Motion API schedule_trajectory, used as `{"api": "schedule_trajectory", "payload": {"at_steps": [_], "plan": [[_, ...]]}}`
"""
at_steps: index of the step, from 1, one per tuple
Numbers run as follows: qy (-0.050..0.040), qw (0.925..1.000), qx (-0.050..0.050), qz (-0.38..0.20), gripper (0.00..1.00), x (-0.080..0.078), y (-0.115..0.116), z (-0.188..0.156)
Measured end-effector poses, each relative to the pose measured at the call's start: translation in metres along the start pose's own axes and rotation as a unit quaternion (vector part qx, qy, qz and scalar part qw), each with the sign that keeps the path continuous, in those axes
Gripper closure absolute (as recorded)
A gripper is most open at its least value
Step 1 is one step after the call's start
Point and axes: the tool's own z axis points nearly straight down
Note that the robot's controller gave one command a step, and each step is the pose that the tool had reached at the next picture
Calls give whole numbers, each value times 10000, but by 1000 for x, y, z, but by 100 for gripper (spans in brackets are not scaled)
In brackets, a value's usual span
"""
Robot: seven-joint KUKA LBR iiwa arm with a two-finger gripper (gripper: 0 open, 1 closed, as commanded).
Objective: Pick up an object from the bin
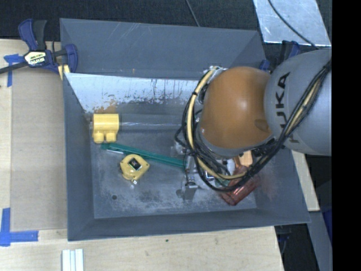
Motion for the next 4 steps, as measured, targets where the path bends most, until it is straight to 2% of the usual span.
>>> {"api": "schedule_trajectory", "payload": {"at_steps": [1,2,3,4], "plan": [[-42,10000,-6,14,0,-1,0,-4],[-30,9891,5,1474,0,-86,-64,45],[-72,9987,-16,513,0,-102,-38,34],[-21,9984,20,-573,0,-95,-110,67]]}}
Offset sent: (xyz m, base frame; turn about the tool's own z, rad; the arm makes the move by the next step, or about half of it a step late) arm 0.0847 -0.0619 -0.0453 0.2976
